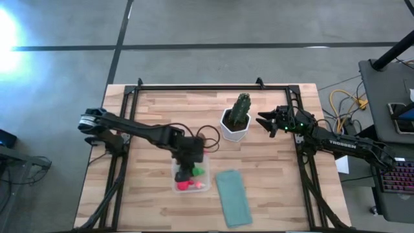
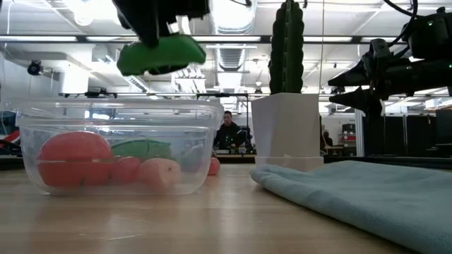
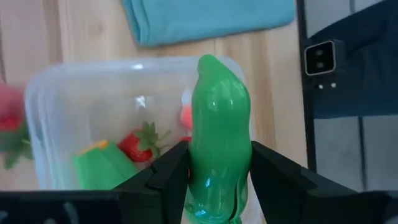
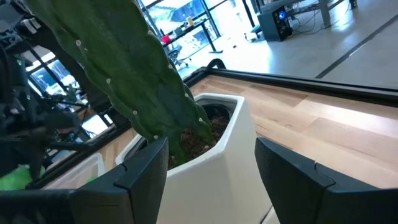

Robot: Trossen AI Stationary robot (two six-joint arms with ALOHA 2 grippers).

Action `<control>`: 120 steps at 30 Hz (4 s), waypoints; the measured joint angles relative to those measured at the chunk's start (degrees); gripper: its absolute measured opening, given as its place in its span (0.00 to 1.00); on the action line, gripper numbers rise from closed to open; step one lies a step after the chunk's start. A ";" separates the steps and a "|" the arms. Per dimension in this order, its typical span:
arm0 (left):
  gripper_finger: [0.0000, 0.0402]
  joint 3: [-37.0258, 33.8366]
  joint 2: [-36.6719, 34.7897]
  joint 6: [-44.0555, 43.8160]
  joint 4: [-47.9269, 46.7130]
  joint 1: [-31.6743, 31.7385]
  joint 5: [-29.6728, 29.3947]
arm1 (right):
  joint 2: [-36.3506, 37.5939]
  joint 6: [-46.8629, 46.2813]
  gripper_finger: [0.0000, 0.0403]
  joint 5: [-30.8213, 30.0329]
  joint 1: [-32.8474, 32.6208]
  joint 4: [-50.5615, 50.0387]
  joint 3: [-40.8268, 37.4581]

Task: Pick and placing Produce into tupperware
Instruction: Put the green peas into the transparent bin, then put the kiwi into the transparent bin

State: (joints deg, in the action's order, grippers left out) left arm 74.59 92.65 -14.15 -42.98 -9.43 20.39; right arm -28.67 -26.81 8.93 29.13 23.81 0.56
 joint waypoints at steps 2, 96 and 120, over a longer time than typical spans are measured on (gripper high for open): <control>0.37 0.00 1.23 -1.86 -0.04 0.04 0.14 | 0.00 0.00 0.58 0.00 0.01 0.02 0.00; 0.54 -0.15 15.29 56.46 8.02 17.68 -16.97 | 0.01 0.00 0.58 0.01 0.00 0.04 0.00; 0.53 0.43 13.69 50.50 8.08 16.59 -30.51 | 0.00 0.00 0.58 0.00 0.00 0.02 0.00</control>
State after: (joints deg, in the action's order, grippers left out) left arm 75.02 106.34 36.35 -34.90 7.16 -10.12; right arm -28.67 -26.81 8.93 29.12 23.83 0.56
